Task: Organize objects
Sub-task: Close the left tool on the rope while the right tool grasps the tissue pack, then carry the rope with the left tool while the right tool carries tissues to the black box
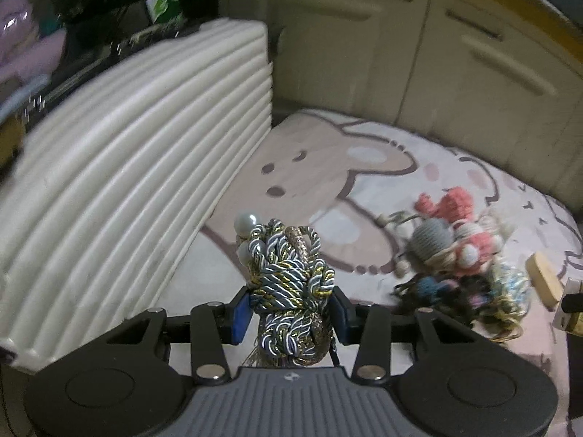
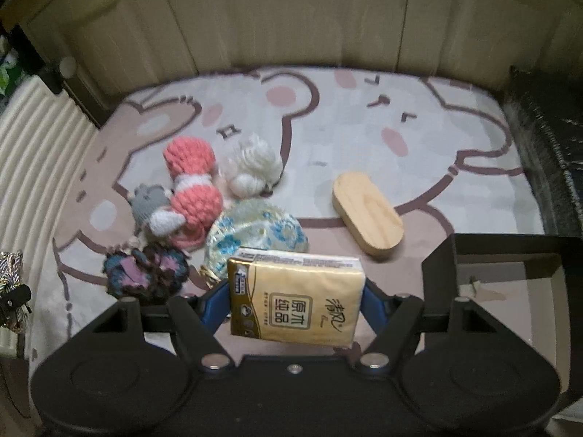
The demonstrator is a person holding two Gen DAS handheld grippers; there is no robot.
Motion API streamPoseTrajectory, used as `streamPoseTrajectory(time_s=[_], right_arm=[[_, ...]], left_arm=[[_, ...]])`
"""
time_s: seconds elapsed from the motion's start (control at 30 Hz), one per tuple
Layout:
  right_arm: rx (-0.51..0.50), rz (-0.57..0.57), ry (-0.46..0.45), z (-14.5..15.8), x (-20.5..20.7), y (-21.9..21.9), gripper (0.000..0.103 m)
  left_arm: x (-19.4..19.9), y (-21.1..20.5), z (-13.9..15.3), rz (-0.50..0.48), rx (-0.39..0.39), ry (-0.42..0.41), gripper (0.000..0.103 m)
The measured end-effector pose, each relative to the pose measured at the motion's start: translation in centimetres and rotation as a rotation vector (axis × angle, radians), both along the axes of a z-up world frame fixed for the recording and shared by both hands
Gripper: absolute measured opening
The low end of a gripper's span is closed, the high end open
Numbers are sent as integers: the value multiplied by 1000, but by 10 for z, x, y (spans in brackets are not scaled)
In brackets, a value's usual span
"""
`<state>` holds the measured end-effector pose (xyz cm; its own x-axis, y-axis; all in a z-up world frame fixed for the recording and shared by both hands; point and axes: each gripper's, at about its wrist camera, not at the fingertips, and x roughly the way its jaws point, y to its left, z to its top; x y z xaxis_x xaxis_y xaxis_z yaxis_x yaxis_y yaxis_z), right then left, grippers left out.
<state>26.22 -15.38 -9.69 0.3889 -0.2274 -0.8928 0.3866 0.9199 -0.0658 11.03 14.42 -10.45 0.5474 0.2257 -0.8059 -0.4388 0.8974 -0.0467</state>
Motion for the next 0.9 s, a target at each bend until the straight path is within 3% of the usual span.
streamPoseTrajectory(time_s=[0.53,0.9], right_arm=[[-56,16,-129,59,-40,9,74],[-86,47,-193,92,-63,22,74]], left_arm=[[-1,-51,68,-108,31,-49,45],[-5,-85,91,-166,32,-50,45]])
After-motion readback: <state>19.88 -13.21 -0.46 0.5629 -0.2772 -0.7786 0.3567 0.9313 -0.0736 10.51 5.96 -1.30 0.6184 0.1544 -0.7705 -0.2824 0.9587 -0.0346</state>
